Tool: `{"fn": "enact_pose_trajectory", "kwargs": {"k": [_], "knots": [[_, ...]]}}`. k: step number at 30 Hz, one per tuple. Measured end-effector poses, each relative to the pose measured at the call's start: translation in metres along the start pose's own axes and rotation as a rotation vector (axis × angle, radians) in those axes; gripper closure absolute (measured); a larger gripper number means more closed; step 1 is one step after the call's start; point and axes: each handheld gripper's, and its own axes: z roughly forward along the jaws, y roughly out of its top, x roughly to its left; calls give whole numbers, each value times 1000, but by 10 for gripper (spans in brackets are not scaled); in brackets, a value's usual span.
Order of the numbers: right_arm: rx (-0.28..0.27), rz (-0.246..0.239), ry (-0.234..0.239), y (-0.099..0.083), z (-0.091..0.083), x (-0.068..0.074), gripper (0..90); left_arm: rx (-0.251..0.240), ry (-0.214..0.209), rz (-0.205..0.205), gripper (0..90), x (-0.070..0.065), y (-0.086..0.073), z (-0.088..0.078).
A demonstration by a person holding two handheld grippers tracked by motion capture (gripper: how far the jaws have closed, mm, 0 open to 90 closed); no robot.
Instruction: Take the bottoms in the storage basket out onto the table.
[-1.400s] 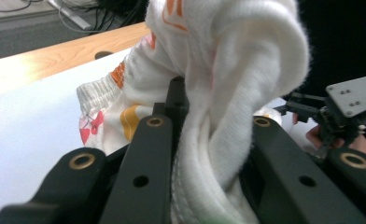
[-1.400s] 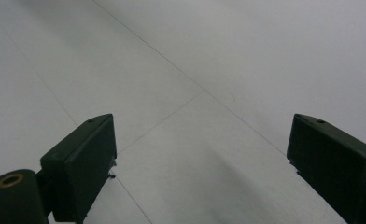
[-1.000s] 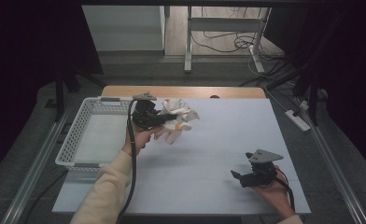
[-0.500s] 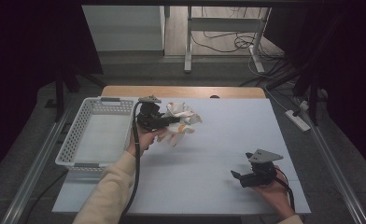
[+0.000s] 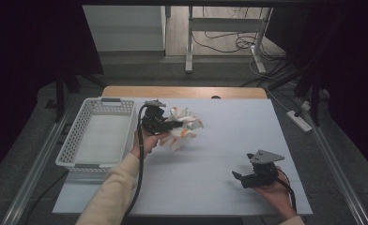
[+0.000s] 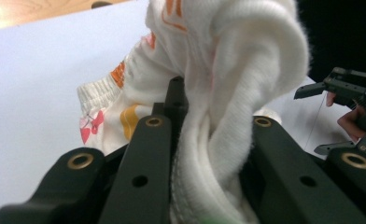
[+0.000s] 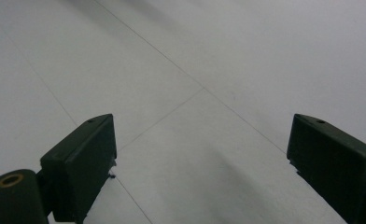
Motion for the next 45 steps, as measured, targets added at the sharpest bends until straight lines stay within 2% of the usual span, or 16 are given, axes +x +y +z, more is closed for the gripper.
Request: {"fn": "enact_pose_trajectory", "kwargs": {"k": [17,29,35,45], "knots": [[1,0,2,0,0,0,81,69,-7,-26,786,7,-12,23],[2,-4,4,0,0,0,81,105,20,-42,786,13,-18,38],[6,-6,6,0,1,1,81,143,15,-34,783,10,-27,51],[11,-8,4,0,1,1,81,193,21,-6,768,5,-30,72]]}}
